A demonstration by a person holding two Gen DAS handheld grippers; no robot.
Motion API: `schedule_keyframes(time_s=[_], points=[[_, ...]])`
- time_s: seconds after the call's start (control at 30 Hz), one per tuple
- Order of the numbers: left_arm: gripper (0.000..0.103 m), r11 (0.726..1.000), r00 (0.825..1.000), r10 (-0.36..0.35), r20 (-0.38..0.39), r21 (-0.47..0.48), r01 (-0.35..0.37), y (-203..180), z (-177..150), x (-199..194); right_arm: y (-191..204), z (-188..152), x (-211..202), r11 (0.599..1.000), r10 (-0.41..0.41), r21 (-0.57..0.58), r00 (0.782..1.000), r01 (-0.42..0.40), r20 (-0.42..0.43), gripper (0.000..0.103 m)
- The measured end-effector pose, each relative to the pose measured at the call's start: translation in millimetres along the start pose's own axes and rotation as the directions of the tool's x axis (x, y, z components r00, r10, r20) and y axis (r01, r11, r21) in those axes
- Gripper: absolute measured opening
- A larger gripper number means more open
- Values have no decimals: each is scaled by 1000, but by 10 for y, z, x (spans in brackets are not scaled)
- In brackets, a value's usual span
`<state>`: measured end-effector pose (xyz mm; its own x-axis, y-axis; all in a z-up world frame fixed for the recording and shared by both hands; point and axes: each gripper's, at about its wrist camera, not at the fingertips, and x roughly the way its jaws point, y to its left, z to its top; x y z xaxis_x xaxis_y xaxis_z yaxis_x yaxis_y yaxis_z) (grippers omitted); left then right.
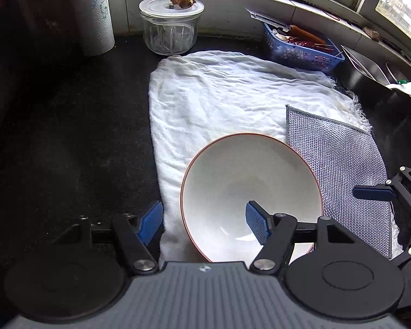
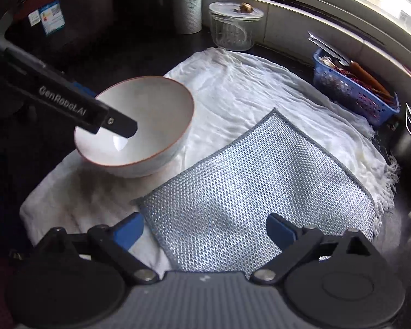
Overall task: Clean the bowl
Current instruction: 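Lower the right gripper onto the grey mesh cloth and grasp its edge, then lift the mesh cloth with the right gripper toward the bowl in the left gripper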
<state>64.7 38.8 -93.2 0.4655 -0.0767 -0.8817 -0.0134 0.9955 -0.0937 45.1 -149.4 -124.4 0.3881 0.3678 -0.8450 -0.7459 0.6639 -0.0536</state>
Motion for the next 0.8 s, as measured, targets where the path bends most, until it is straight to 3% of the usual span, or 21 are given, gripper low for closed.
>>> schedule_keyframes(time_s=[0.1,0.17,0.23,0.43,0.67,0.8], points=[[67,1000,1000,-1,1,-1,1,7,10,0,93,-11,93,999,-10,-47,1000,9,-22,78],[68,1000,1000,-2,2,-3,2,15,15,2,64,-1,102,1000,13,-22,1000,-14,-25,64],[68,1000,1000,-2,2,-4,2,22,19,7,23,14,93,1000,20,-6,999,-21,-27,57],[67,1000,1000,-7,6,-1,7,19,34,8,-168,72,-30,998,28,65,1000,-27,-13,55],[67,1000,1000,-13,13,15,13,-16,39,-13,-384,88,-40,984,44,175,999,-43,-4,40],[68,1000,1000,-12,18,18,11,-26,38,-33,-455,88,-36,966,79,244,997,-81,21,40]])
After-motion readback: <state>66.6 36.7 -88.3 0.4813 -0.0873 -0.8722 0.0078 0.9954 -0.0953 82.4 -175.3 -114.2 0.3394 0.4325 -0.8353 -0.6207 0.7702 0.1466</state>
